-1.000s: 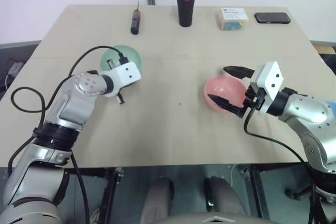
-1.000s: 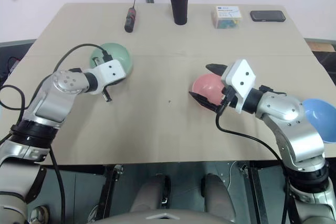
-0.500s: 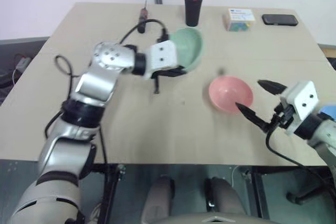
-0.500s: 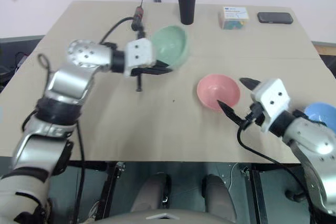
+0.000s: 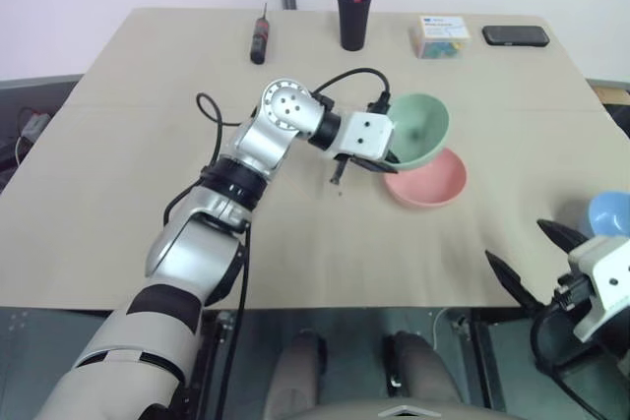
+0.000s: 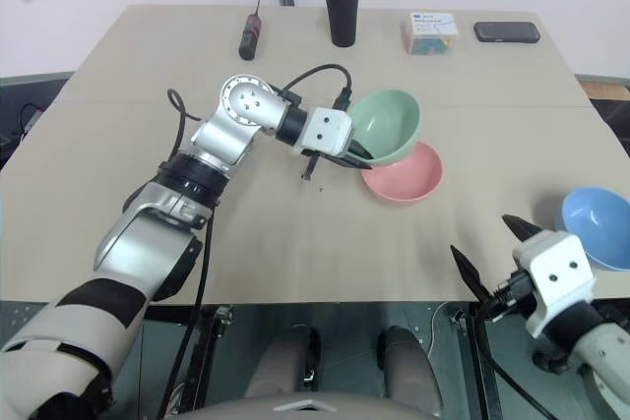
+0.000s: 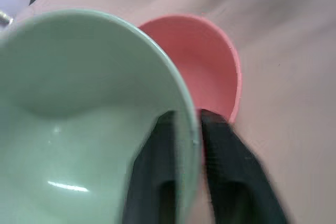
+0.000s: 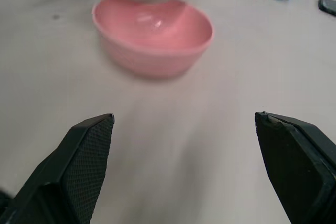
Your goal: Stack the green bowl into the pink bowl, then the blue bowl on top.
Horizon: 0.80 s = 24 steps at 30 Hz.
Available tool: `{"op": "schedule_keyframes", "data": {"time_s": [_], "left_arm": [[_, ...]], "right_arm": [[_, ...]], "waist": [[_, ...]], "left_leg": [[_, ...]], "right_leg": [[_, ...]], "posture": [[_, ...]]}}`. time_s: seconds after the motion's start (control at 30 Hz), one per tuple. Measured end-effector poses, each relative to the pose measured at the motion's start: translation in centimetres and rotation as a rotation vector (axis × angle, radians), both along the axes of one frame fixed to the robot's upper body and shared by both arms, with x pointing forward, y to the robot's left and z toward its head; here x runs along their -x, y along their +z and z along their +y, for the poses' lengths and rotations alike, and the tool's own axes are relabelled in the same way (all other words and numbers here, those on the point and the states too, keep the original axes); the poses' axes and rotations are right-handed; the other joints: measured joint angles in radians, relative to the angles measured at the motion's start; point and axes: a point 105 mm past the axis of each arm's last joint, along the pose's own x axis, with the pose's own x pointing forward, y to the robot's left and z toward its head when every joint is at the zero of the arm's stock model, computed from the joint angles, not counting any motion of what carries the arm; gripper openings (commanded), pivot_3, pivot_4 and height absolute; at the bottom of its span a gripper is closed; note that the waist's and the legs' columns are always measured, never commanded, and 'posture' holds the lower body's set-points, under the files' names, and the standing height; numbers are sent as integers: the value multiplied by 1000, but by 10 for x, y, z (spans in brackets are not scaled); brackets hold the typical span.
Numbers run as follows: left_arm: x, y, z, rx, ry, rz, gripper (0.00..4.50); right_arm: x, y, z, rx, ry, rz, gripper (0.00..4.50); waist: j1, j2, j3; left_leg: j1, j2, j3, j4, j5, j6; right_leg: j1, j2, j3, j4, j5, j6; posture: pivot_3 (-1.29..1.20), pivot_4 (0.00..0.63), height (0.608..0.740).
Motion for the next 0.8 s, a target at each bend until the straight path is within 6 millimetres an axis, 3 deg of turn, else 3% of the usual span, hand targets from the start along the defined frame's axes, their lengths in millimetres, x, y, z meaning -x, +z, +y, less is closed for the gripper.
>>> {"op": "schedule_keyframes", "data": {"time_s": [0.2, 0.27, 0.43, 0.57, 0.6, 0.67, 0.8], "left_arm": [[9, 12, -6, 70, -77, 17, 4036], [10, 17, -4, 84, -72, 14, 4036], [6, 45, 32, 151, 95, 47, 4036], [7, 49, 51, 287, 220, 187, 4036], [7, 51, 59, 400, 264, 217, 4276], [10, 47, 69, 437, 295, 249, 4276], [19, 13, 107, 451, 430, 405, 4276]], "right_arm": [[2, 8, 1, 5, -4, -44, 4500], [2, 9, 1, 4, -1, -42, 4500], [-1, 17, -1, -13, 1, -51, 4500], [-3, 21, -12, 0, -36, -45, 4500], [-7, 13, -30, 21, -99, 5, 4500], [-12, 3, -48, 40, -168, 56, 4500], [-22, -29, -110, 52, -415, 214, 4500]], "waist": [[-1, 0, 0], [0, 0, 0], [-1, 1, 0], [9, 1, 0], [12, 0, 0], [13, 0, -1], [1, 2, -2]], "left_leg": [[0, 1, -1, 1, 0, 0], [0, 1, -1, 1, 0, 0], [0, 1, -1, 1, 0, 0], [0, 1, -3, 3, 0, 0], [-1, 1, -3, 4, 0, 0], [0, 1, -3, 4, 0, 0], [1, 2, -2, 4, 0, 0]], "right_leg": [[0, 1, 0, 1, 0, 0], [0, 1, 0, 1, 0, 0], [0, 1, 0, 1, 0, 0], [2, 0, -3, 1, 0, 0], [3, 0, -3, 0, 0, 0], [3, 0, -2, 0, 0, 0], [2, 1, -1, 2, 0, 0]], "posture": [[0, 150, 740], [0, 150, 740], [0, 150, 740], [0, 150, 740], [0, 150, 740], [0, 150, 740], [0, 150, 740]]}}
